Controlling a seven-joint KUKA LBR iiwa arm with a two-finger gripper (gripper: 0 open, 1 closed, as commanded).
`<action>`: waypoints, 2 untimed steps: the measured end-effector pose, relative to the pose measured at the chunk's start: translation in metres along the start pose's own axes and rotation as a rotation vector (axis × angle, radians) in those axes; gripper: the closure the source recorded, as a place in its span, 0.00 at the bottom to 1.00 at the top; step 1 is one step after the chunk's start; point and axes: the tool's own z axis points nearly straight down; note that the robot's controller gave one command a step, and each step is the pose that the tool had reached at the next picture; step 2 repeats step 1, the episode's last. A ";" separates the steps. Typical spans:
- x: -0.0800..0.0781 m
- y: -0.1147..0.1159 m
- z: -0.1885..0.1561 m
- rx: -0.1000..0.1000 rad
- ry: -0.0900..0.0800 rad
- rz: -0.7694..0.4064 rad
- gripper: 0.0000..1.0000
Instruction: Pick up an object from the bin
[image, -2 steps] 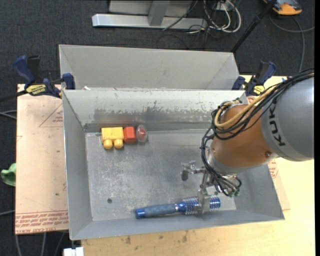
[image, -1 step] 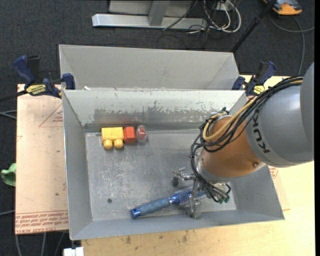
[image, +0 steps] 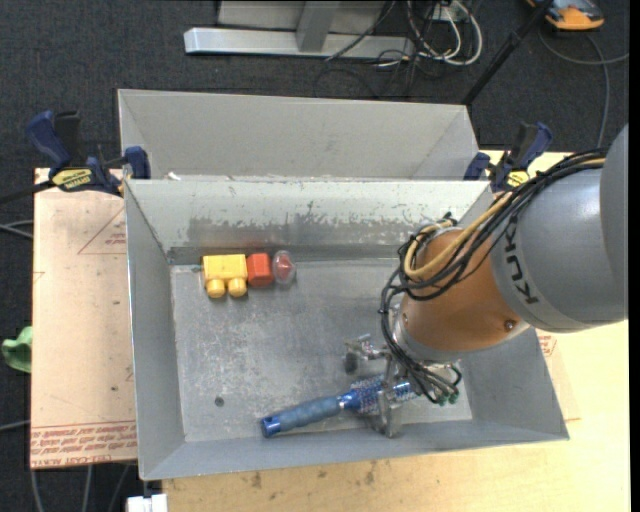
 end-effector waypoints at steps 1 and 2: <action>0.002 0.001 0.002 -0.002 0.009 0.000 1.00; 0.002 0.001 0.002 -0.002 0.009 0.000 1.00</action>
Offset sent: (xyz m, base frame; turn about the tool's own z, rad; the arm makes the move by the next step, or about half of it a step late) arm 0.0000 0.0000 0.0000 0.0000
